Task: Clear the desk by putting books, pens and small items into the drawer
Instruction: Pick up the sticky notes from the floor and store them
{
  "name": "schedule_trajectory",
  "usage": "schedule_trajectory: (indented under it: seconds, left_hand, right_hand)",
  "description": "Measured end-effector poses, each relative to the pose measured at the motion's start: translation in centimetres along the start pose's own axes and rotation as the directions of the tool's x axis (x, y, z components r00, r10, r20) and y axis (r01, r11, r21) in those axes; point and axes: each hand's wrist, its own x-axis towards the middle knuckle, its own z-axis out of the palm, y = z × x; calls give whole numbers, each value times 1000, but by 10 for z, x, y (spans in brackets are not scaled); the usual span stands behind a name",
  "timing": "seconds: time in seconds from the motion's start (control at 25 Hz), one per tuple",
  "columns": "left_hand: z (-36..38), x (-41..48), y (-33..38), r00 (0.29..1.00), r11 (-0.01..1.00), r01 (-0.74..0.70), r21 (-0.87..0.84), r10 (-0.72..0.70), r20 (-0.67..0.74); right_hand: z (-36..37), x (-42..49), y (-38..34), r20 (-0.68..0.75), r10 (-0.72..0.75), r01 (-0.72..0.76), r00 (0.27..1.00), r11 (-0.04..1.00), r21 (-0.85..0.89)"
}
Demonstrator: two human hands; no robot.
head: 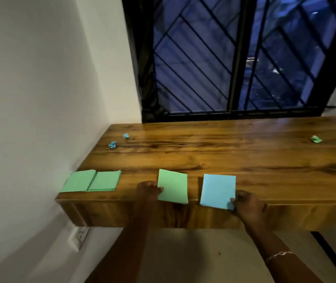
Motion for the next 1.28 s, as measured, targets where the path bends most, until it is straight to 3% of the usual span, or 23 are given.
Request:
schedule_trajectory:
  seconds: [0.16, 0.32, 0.4, 0.48, 0.52, 0.6, 0.68, 0.72, 0.8, 0.96, 1.12, 1.28]
  left_hand:
    - [-40, 36, -10, 992, 982, 47, 182, -25, -126]
    - [-64, 71, -18, 962, 956, 140, 258, -70, -266]
    - [-68, 75, -12, 957, 886, 152, 438, -21, -288]
    - [-64, 72, -8, 959, 726, 87, 683, 125, -255]
    - [-60, 69, -9, 955, 670, 15, 742, 211, -210]
    - [-45, 53, -18, 954, 632, -150, 760, 294, -55]
    - [-34, 34, -33, 952, 614, -269, 743, 285, 109]
    - [-31, 31, -42, 944, 584, -312, 749, 281, 174]
    - [-35, 36, -56, 937, 565, -336, 753, 281, 206]
    - [-52, 48, -55, 945, 599, -314, 737, 269, 185]
    - [-58, 52, -50, 936, 580, -341, 740, 286, 207]
    - [-63, 56, -54, 934, 568, -344, 747, 291, 208]
  right_hand:
    - [62, 28, -23, 157, 3, 2, 988, 1000, -31]
    - [108, 44, -42, 312, 28, -25, 950, 1000, -15]
    - [120, 46, -46, 341, 11, 12, 940, 998, -64]
    - [125, 44, -46, 311, -134, 239, 941, 913, -330]
    - [125, 44, -45, 314, -290, 413, 904, 783, -466]
    - [129, 47, -34, 398, -616, 725, 680, 483, -491]
    - [136, 44, -20, 478, -764, 878, 433, 237, -416]
    - [141, 44, -13, 541, -747, 899, 387, 175, -401]
    - [152, 44, -4, 668, -632, 910, 393, 164, -381]
    - [166, 44, -8, 776, -509, 928, 371, 191, -319]
    - [173, 46, -15, 759, -541, 932, 362, 230, -281]
    - [182, 44, -13, 724, -603, 942, 335, 201, -268]
